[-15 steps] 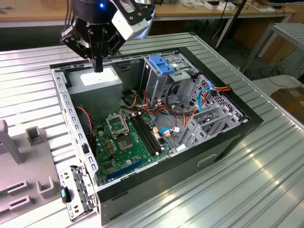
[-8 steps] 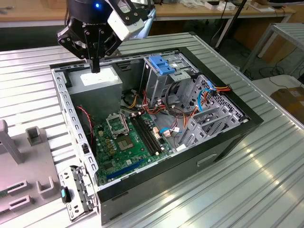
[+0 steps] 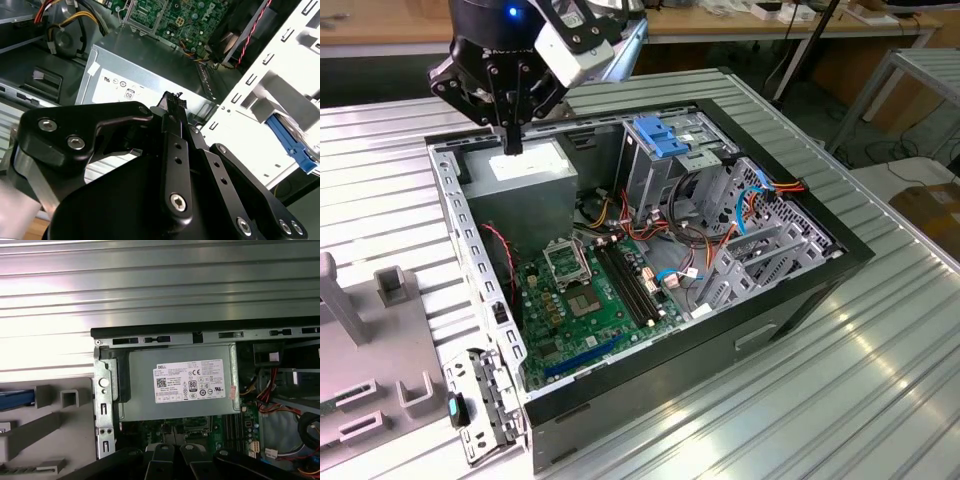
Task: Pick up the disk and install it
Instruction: 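Reach for the disk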
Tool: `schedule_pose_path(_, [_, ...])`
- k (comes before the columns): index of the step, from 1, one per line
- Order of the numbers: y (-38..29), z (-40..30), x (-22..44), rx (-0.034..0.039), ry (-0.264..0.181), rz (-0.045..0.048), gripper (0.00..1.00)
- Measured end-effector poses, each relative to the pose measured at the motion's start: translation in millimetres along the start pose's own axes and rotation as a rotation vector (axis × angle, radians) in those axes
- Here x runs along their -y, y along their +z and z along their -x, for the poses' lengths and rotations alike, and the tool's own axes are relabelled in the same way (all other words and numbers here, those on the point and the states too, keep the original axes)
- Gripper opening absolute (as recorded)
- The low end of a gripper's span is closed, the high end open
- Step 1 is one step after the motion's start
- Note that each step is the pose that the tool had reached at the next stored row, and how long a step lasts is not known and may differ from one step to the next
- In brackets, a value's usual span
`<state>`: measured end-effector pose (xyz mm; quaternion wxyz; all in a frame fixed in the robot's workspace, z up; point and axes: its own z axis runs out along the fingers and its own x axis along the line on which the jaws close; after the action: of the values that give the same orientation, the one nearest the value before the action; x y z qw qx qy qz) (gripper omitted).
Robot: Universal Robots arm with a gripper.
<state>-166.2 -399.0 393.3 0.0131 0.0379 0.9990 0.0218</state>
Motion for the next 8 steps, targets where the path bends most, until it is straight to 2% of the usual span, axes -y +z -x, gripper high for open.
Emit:
schedule_pose_path(4, [-0.1, -3.8, 0.3, -0.0001, 0.000, 0.0000, 0.11])
schedule_pose_path(8, [-0.4, -13.3, 1.0, 0.0000, 0.000, 0.0000, 0.11])
